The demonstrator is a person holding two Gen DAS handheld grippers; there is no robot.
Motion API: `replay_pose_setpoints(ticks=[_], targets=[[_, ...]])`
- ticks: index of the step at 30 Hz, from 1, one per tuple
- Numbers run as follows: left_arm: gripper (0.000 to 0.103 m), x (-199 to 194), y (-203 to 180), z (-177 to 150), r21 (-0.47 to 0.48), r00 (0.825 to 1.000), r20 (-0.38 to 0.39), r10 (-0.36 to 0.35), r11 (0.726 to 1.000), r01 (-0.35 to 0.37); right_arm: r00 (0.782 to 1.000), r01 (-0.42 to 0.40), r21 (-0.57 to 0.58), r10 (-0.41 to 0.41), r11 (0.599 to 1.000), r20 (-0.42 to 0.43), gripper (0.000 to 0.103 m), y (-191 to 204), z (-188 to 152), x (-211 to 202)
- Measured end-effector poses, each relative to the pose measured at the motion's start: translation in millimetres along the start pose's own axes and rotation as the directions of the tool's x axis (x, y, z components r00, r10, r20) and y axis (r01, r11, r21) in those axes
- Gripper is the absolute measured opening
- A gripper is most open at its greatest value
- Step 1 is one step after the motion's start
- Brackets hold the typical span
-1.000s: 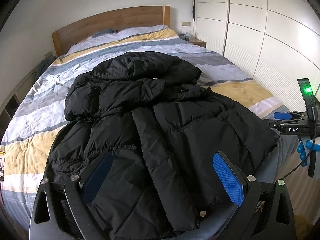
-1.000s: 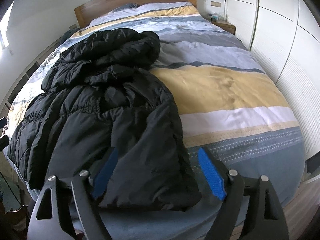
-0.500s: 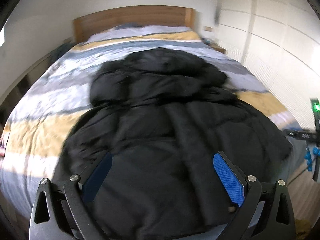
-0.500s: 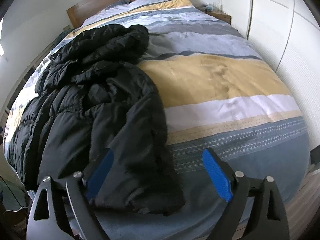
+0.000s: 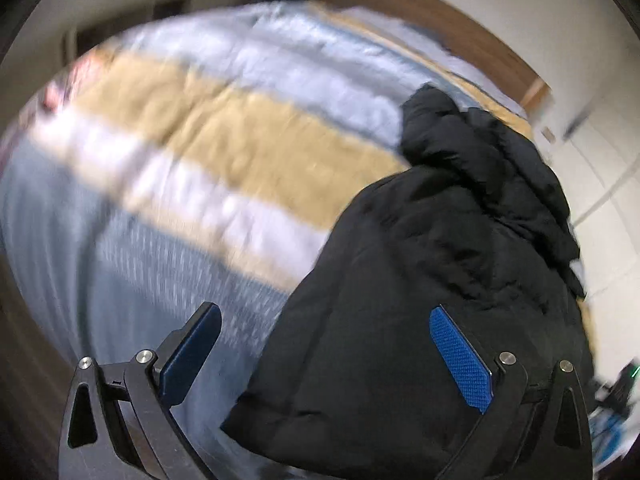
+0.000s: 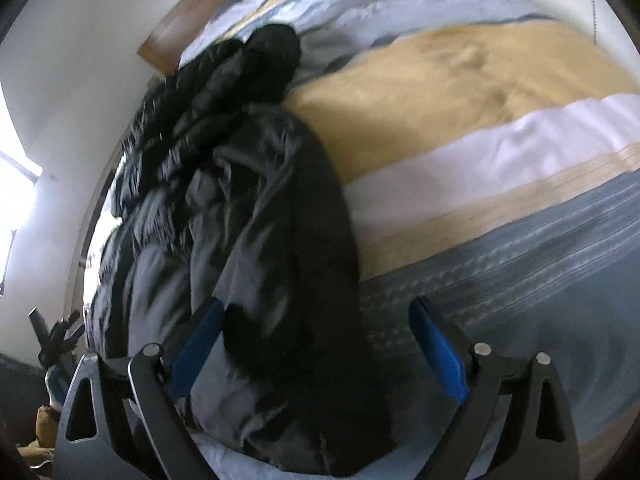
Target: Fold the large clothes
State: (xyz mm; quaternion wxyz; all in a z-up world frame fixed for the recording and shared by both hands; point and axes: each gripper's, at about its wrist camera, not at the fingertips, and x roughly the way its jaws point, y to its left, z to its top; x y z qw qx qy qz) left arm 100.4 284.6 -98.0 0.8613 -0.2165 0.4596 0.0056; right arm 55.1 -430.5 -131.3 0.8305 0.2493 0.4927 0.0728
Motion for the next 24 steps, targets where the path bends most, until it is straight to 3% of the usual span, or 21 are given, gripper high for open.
replay_pose_setpoints(ticks=[6, 8, 10, 12, 13, 15, 17, 19, 22, 24], targets=[[0.102, 24.2, 20.0, -25.7, -0.107, 0.986, -0.076, -0.147, 0.985, 0.138, 0.996, -0.051, 0.012, 0.051, 0.999, -0.067, 0.094, 5.5, -21.4, 18.4], [0.102, 27.2, 14.0, -32.8, -0.121, 0.972, -0.088, -0.22, 0.971, 0.209, 0.995, -0.064, 0.01, 0.065, 0.998, -0.069, 0.094, 8.9, -25.1, 20.6], [0.102, 32.4, 5.2, -39.4, -0.134, 0.942, -0.117, -0.313, 0.945, 0.298, 0.993, -0.089, 0.012, 0.09, 0.996, -0.076, 0.094, 12.5, -27.7, 24.0], [0.102, 34.9, -10.2, -47.1, -0.11, 0.926, -0.133, -0.352, 0.934, 0.34, 0.991, -0.1, 0.005, 0.1, 0.995, -0.089, 0.094, 17.9, -30.3, 29.4], [0.097, 35.8, -16.2, -49.8, -0.101, 0.919, -0.141, -0.368, 0.929, 0.357, 0.989, -0.108, -0.004, 0.107, 0.994, -0.102, 0.094, 22.9, -31.9, 33.1], [0.073, 37.6, -30.9, -56.5, -0.094, 0.89, -0.17, -0.423, 0.906, 0.413, 0.987, -0.116, -0.025, 0.113, 0.993, -0.112, 0.092, 31.7, -34.1, 38.5], [0.041, 35.0, -42.9, -58.1, -0.082, 0.878, -0.173, -0.446, 0.895, 0.439, 0.984, -0.13, -0.048, 0.123, 0.99, -0.129, 0.073, 41.7, -37.1, 43.0], [0.027, 25.4, -54.6, -53.4, -0.051, 0.881, -0.159, -0.445, 0.895, 0.443, 0.983, -0.143, -0.062, 0.134, 0.988, -0.127, 0.045, 49.4, -39.4, 43.5], [0.02, 6.1, -76.9, -39.4, -0.004, 0.872, -0.132, -0.471, 0.88, 0.475, 0.984, -0.158, -0.108, 0.148, 0.982, -0.095, 0.027, 65.9, -36.5, 33.4], [0.018, -6.4, -90.9, -23.6, 0.019, 0.861, -0.11, -0.496, 0.865, 0.501, 0.985, -0.169, -0.141, 0.161, 0.975, -0.068, 0.023, 78.9, -30.2, 22.6]])
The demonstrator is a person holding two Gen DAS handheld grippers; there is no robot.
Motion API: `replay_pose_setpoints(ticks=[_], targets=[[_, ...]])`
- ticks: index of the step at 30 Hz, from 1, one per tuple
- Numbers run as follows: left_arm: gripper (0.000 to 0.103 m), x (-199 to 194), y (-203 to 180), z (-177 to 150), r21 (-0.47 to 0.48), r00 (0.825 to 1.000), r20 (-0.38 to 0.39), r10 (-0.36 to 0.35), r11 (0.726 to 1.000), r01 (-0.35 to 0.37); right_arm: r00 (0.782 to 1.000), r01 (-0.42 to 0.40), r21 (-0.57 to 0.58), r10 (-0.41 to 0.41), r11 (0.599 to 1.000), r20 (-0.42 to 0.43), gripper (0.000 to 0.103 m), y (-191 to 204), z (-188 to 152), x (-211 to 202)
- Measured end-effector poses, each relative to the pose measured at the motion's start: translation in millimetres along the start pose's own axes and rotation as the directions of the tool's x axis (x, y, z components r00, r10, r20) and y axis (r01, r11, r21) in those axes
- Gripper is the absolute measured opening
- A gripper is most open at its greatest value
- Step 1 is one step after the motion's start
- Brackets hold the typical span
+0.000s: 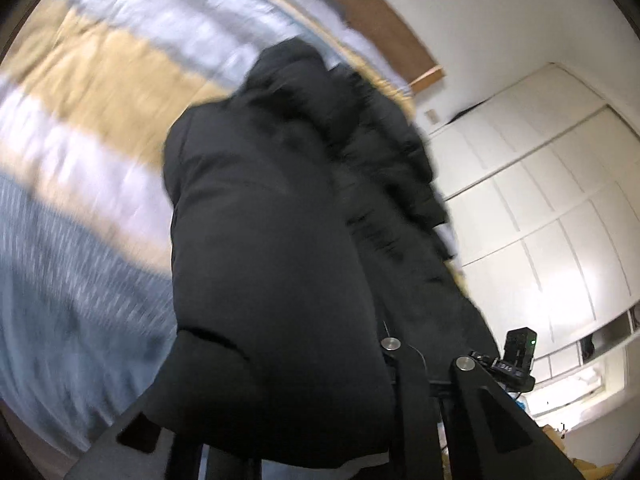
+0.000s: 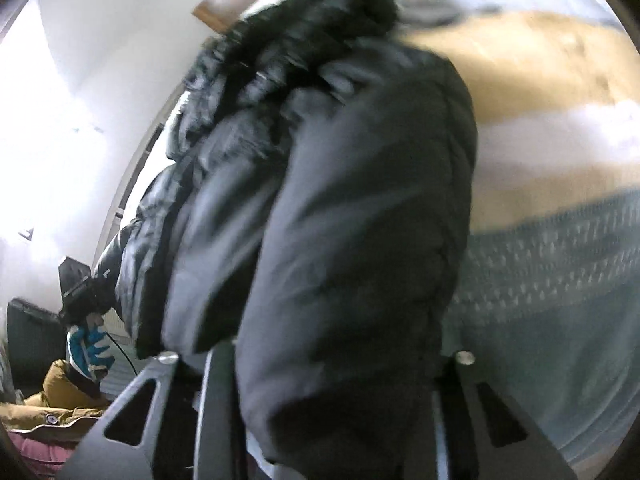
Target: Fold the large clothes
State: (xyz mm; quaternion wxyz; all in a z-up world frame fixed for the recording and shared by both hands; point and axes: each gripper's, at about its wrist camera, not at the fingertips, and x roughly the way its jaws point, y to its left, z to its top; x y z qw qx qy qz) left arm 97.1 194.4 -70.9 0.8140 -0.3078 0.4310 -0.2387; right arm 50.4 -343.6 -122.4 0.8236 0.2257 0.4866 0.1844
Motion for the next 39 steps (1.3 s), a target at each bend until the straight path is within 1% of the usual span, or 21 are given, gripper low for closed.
replay_pose_setpoints(ticks=[4, 7, 8, 10, 13, 14, 15, 16, 17, 19, 20, 22, 24, 26, 28, 29, 31, 33, 36, 38, 39], targets=[[0.018, -11.8, -42.0, 42.3, 0.031, 0.997, 0.051, -0.06, 0.998, 0.058, 0.995, -0.037, -0.055, 0.042, 0.998, 0.095, 0.02, 26.5, 29.1, -29.8], [0.018, -15.3, -68.0, 80.4, 0.06, 0.992, 0.093, -0.084, 0.995, 0.079, 0.979, -0.05, -0.075, 0.064, 0.996, 0.193, 0.02, 40.6, 66.0, -59.6], [0.018, -16.0, -76.9, 97.8, 0.062, 0.989, 0.112, -0.094, 0.994, 0.087, 0.968, -0.065, -0.065, 0.079, 0.996, 0.24, 0.02, 43.7, 84.0, -71.3], [0.018, -17.2, -87.3, 130.3, 0.056, 0.982, 0.15, -0.113, 0.993, 0.105, 0.948, -0.083, -0.05, 0.094, 0.995, 0.305, 0.02, 48.0, 112.3, -86.6], [0.018, -6.5, -96.9, 187.7, 0.047, 0.975, 0.202, -0.096, 0.995, 0.088, 0.911, -0.093, 0.005, 0.083, 0.996, 0.403, 0.02, 47.3, 170.0, -104.1], [0.018, -6.0, -95.9, 198.4, 0.043, 0.974, 0.209, -0.092, 0.995, 0.085, 0.902, -0.1, 0.028, 0.079, 0.995, 0.424, 0.02, 45.2, 188.1, -104.5], [0.018, 4.3, -96.6, 220.9, 0.031, 0.971, 0.222, -0.084, 0.996, 0.079, 0.895, -0.107, 0.049, 0.075, 0.993, 0.439, 0.02, 43.9, 205.2, -103.2], [0.019, 12.5, -96.1, 236.1, 0.024, 0.971, 0.227, -0.079, 0.997, 0.076, 0.89, -0.112, 0.072, 0.067, 0.991, 0.452, 0.02, 42.2, 225.8, -98.9], [0.019, 21.9, -95.0, 250.6, 0.014, 0.97, 0.232, -0.069, 0.998, 0.068, 0.888, -0.112, 0.088, 0.059, 0.99, 0.456, 0.02, 39.5, 238.9, -96.1], [0.02, 50.5, -89.5, 282.4, -0.009, 0.971, 0.236, -0.041, 0.999, 0.044, 0.888, -0.106, 0.138, 0.032, 0.985, 0.458, 0.02, 33.6, 280.4, -75.2], [0.021, 60.5, -86.3, 292.3, -0.014, 0.972, 0.234, -0.029, 0.999, 0.033, 0.89, -0.096, 0.15, 0.017, 0.984, 0.456, 0.021, 28.1, 289.8, -74.5], [0.023, 97.4, -76.1, 316.7, -0.04, 0.974, 0.224, 0.021, 0.999, -0.013, 0.899, -0.063, 0.181, -0.023, 0.981, 0.438, 0.023, 19.8, 322.9, -50.2], [0.029, 126.3, -60.1, 332.1, -0.072, 0.976, 0.212, 0.049, 0.997, -0.035, 0.909, -0.031, 0.217, -0.064, 0.976, 0.413, 0.023, 8.1, 353.2, -20.5], [0.043, 158.9, -41.7, 347.8, -0.105, 0.976, 0.195, 0.094, 0.992, -0.074, 0.92, 0.0, 0.252, -0.099, 0.968, 0.38, 0.023, -7.4, 375.6, 10.1], [0.051, 194.8, -22.2, 365.4, -0.122, 0.979, 0.16, 0.128, 0.987, -0.109, 0.934, 0.018, 0.29, -0.12, 0.957, 0.335, 0.025, -27.9, 395.6, 45.6], [0.054, 207.0, -13.8, 369.2, -0.127, 0.979, 0.154, 0.135, 0.985, -0.116, 0.939, 0.034, 0.298, -0.133, 0.954, 0.317, 0.026, -37.8, 397.8, 59.3], [0.056, 229.7, 0.9, 375.3, -0.13, 0.981, 0.132, 0.145, 0.983, -0.128, 0.944, 0.057, 0.325, -0.157, 0.944, 0.291, 0.031, -55.4, 405.2, 86.4], [0.057, 253.0, 16.0, 374.8, -0.142, 0.982, 0.097, 0.16, 0.979, -0.145, 0.947, 0.031, 0.345, -0.138, 0.938, 0.289, 0.032, -72.5, 405.6, 106.5], [0.059, 266.1, 27.9, 373.5, -0.176, 0.985, 0.081, 0.152, 0.975, -0.136, 0.944, -0.018, 0.358, -0.102, 0.933, 0.313, 0.034, -87.2, 405.5, 127.2], [0.063, 264.5, 28.2, 376.9, -0.189, 0.986, 0.074, 0.149, 0.973, -0.133, 0.941, -0.039, 0.365, -0.088, 0.93, 0.326, 0.04, -89.0, 405.9, 129.9], [0.066, 259.7, 27.7, 378.5, -0.204, 0.989, 0.077, 0.128, 0.973, -0.11, 0.94, -0.06, 0.369, -0.071, 0.928, 0.333, 0.051, -88.0, 405.5, 127.3]])
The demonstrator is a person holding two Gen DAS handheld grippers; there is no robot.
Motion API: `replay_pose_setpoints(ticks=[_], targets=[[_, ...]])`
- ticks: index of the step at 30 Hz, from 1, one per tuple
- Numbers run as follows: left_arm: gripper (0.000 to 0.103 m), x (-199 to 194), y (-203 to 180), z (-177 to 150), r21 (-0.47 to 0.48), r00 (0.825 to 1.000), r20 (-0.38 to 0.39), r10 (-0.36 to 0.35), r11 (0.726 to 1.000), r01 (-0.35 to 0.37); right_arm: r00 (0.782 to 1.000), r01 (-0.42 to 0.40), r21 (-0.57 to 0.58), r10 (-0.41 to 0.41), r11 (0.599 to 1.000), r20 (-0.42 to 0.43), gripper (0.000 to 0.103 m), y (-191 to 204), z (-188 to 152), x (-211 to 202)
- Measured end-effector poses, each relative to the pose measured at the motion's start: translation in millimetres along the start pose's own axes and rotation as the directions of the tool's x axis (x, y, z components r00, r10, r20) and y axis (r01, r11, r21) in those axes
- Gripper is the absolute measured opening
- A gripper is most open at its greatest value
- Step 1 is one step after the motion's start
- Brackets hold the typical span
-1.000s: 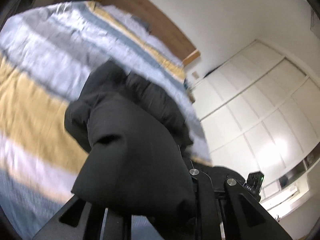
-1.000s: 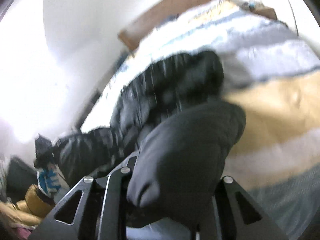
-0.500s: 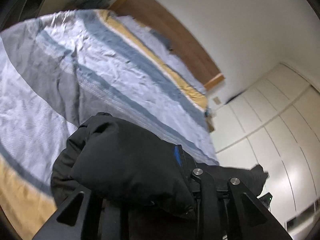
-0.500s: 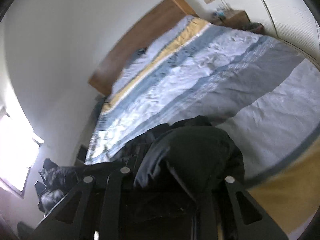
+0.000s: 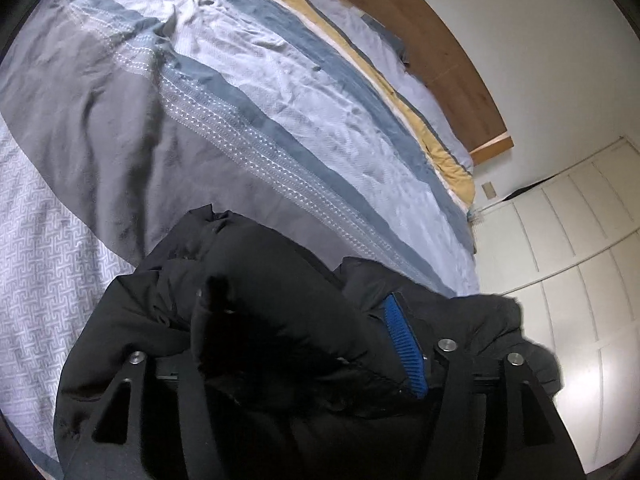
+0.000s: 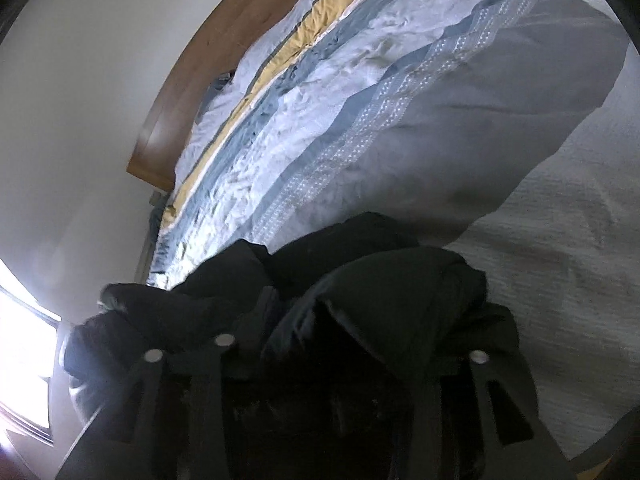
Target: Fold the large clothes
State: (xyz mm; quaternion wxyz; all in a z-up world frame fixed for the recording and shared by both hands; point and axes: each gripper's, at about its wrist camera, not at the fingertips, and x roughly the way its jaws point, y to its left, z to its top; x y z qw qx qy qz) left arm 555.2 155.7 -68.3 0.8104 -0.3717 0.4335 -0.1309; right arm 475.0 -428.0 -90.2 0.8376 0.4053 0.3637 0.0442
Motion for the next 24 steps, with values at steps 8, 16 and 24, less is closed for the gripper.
replay_pose_setpoints(ticks=[8, 16, 24], targets=[[0.092, -82.6, -10.1, 20.9, -0.089, 0.981, 0.149, -0.123, 0.987, 0.137, 0.987, -0.111, 0.026, 0.107, 0.993, 0.118, 0.1, 23.0, 21.1, -66.7], [0.093, -135.0, -77.8, -30.0, 0.254, 0.98, 0.19, 0.065, 0.961, -0.113, 0.991, -0.053, -0.265, 0.084, 0.963, 0.105, 0.1, 100.3, -6.7, -121.8], [0.093, -72.7, -110.2, -99.9, 0.451, 0.989, 0.1, 0.108, 0.881, -0.142, 1.0, -0.001, -0.485, 0.003, 0.875, 0.003, 0.1, 151.9, -93.8, -75.5]])
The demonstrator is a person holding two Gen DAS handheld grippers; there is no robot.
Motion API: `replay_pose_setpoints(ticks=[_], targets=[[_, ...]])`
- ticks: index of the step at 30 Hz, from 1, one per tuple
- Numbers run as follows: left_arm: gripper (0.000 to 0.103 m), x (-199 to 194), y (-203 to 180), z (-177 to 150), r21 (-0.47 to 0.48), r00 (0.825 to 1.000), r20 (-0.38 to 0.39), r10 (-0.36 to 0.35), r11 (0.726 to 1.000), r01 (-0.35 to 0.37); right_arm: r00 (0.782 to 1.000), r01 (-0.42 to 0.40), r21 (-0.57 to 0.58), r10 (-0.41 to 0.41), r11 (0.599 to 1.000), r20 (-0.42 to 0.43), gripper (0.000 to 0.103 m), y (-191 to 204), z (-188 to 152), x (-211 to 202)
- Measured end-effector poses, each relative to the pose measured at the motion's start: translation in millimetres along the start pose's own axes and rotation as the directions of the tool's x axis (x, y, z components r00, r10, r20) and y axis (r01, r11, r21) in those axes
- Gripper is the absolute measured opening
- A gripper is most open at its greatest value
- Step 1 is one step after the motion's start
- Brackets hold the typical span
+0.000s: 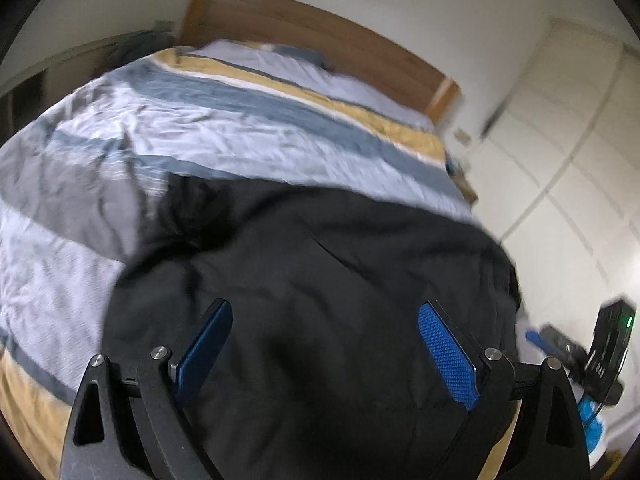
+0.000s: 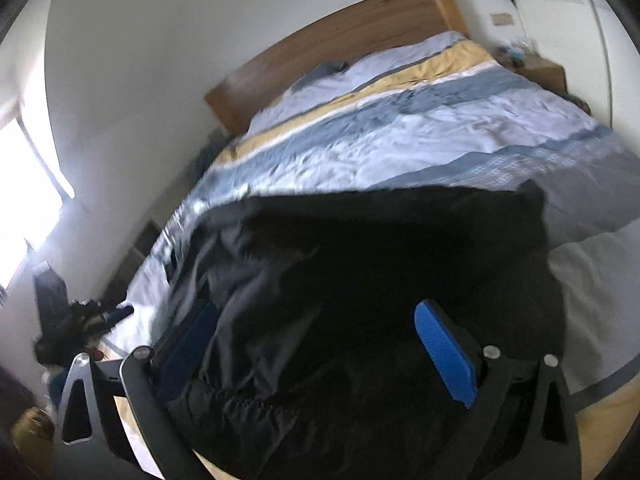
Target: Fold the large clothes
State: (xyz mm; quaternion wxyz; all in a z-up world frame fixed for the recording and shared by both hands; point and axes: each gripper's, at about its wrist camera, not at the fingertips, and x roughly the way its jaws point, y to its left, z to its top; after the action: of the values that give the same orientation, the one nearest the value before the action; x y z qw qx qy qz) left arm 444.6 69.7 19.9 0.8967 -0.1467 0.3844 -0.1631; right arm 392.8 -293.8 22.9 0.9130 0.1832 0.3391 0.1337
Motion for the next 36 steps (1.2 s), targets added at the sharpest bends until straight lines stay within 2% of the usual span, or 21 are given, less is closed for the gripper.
replay_pose_setpoints(ticks=[4, 8, 10, 14, 18, 21, 24, 27, 29, 31, 32, 34, 36], targets=[[0.093, 56.4, -27.8, 16.8, 0.06, 0.998, -0.065, -0.027, 0.998, 0.03, 1.0, 0.019, -0.046, -0.02, 0.999, -0.017, 0.1, 12.0, 9.9, 38.0], [0.096, 121.4, -43.9, 47.4, 0.12, 0.992, -0.116, 0.048, 0.992, -0.034, 0.995, 0.078, -0.079, -0.083, 0.994, -0.057, 0.1, 6.2, 37.3, 94.8], [0.097, 146.9, -42.8, 59.7, 0.119, 0.986, -0.138, 0.089, 0.99, -0.073, 0.987, 0.115, -0.096, -0.125, 0.989, -0.1, 0.1, -4.0, 51.3, 129.9], [0.102, 208.5, -33.3, 81.7, 0.13, 0.963, -0.19, 0.193, 0.977, -0.17, 0.975, 0.156, -0.094, -0.169, 0.983, -0.147, 0.101, -30.0, 72.3, 183.6], [0.102, 257.7, -26.8, 94.2, 0.144, 0.94, -0.224, 0.258, 0.962, -0.23, 0.961, 0.189, -0.094, -0.204, 0.977, -0.188, 0.102, -48.6, 89.5, 235.4], [0.102, 281.1, -20.9, 97.3, 0.146, 0.933, -0.238, 0.27, 0.96, -0.24, 0.954, 0.202, -0.094, -0.218, 0.975, -0.207, 0.103, -61.9, 94.5, 262.0], [0.102, 294.9, -10.7, 96.1, 0.116, 0.935, -0.251, 0.249, 0.967, -0.227, 0.957, 0.192, -0.069, -0.202, 0.979, -0.209, 0.103, -76.3, 95.0, 276.9], [0.102, 290.3, -8.2, 94.0, 0.104, 0.94, -0.249, 0.231, 0.972, -0.211, 0.961, 0.171, -0.058, -0.18, 0.984, -0.211, 0.103, -82.6, 91.6, 280.6], [0.102, 284.0, -5.1, 96.2, 0.109, 0.936, -0.263, 0.235, 0.971, -0.213, 0.962, 0.156, -0.057, -0.165, 0.986, -0.216, 0.103, -84.8, 93.1, 274.6], [0.103, 272.5, 9.0, 102.3, 0.119, 0.918, -0.283, 0.278, 0.96, -0.254, 0.956, 0.157, -0.089, -0.174, 0.983, -0.235, 0.103, -88.9, 96.6, 263.8], [0.103, 264.2, 22.2, 106.1, 0.11, 0.902, -0.292, 0.317, 0.948, -0.298, 0.951, 0.184, -0.102, -0.203, 0.978, -0.233, 0.103, -93.7, 99.4, 255.9], [0.102, 244.2, 55.1, 112.1, 0.072, 0.862, -0.32, 0.393, 0.917, -0.392, 0.937, 0.247, -0.089, -0.261, 0.965, -0.231, 0.103, -109.1, 103.7, 239.6], [0.103, 222.1, 82.0, 114.5, 0.064, 0.813, -0.326, 0.482, 0.87, -0.49, 0.904, 0.346, -0.073, -0.354, 0.935, -0.239, 0.103, -131.4, 107.4, 218.4]])
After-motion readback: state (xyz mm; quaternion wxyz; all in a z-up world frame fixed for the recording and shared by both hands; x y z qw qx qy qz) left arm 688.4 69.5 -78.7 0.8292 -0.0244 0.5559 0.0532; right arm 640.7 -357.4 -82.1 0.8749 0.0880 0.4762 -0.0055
